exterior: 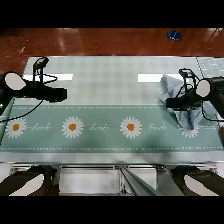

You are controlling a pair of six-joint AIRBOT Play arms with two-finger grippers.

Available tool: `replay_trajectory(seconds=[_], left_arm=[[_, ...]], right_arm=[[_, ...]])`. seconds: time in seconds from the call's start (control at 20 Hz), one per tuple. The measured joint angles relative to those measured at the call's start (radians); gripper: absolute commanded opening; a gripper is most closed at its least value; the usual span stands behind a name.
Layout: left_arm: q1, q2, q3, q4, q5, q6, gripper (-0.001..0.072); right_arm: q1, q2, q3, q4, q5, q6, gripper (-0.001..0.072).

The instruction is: Fold the shirts.

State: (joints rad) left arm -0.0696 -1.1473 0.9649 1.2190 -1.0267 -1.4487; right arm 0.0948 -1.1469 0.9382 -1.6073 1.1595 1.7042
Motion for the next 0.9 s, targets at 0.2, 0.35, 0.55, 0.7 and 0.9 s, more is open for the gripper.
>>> replay_trajectory(seconds=[0.2,0.35,0.55,0.7,0.9], left_arm=[[0.000,0.000,0.000,0.000,0.003,0.000,0.0018],[0.000,0.000,0.000,0.000,0.005,0.000,0.0018],[0.000,0.000,0.000,0.000,0.009,0.000,0.0018],[0.000,0.000,0.000,0.000,0.018,0.000,0.0019],[0.000,-0.011,0.000,0.000,0.042,0.000,0.0513]], right_arm=[[0.000,0.000,0.000,0.000,0.000,0.000,0.0021],[0.000,0.000,0.000,0.000,0.000,0.000,0.0021],[0.000,0.000,0.000,0.000,0.000,0.000,0.0021],[0.000,0.000,0.000,0.000,-0.008,0.000,0.0021],[0.000,0.000,0.000,-0.014,-0.106,0.003,0.0418]])
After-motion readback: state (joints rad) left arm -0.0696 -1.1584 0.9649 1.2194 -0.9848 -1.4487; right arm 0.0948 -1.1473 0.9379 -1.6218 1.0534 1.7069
